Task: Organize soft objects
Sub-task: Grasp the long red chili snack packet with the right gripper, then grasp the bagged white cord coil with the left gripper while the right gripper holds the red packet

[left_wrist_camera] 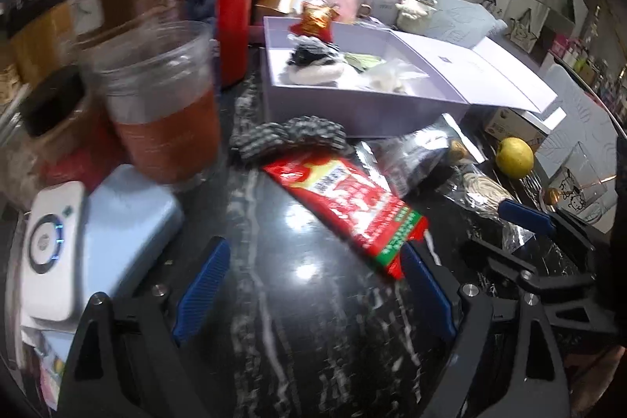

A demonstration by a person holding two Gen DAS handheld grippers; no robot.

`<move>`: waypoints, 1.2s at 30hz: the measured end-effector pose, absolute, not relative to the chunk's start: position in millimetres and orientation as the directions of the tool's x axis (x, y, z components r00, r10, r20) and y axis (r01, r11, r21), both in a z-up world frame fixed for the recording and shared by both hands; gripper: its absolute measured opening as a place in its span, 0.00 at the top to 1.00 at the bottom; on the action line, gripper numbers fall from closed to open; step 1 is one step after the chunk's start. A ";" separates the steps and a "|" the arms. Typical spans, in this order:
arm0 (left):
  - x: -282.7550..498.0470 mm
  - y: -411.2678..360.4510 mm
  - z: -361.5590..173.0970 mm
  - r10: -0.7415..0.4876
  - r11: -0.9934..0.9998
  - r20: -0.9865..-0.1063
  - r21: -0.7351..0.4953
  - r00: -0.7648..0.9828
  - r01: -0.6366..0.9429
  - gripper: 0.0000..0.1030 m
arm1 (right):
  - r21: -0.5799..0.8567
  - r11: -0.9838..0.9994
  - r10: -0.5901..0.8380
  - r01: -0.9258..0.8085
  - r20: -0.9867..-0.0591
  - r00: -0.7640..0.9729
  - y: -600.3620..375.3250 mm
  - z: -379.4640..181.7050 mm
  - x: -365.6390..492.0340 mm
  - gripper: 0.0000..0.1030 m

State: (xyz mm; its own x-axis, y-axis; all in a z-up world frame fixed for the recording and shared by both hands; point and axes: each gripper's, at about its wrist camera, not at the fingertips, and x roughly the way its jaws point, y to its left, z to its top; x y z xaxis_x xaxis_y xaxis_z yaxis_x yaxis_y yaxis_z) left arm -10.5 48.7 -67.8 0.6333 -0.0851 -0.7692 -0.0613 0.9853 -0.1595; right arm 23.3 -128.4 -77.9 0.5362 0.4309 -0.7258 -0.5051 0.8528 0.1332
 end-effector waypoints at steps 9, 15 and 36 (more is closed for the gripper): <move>-22.1 73.7 -50.9 -0.047 0.984 -0.738 -0.151 0.674 -0.096 0.13 | 0.147 0.755 0.506 -0.639 -0.750 0.426 -72.8 -89.1 44.1 0.23; -23.0 79.4 -56.3 -0.088 0.975 -0.744 -0.200 0.662 -0.095 0.13 | 0.161 0.756 0.478 -0.635 -0.798 0.367 -54.2 -106.6 57.8 0.24; -61.0 49.5 -57.3 -0.156 0.971 -0.740 -0.237 0.654 -0.037 0.13 | 0.151 0.804 0.429 -0.575 -0.817 0.386 -123.4 -103.0 -23.6 0.55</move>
State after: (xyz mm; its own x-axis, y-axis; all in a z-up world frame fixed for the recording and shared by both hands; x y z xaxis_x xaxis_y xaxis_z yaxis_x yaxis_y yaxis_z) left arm -61.0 49.5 -57.3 0.6544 -0.1558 -0.7399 -0.0368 0.9708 -0.2371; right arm -23.6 -123.4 -103.0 0.3859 0.4289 -0.8168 -0.5747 0.8043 0.1508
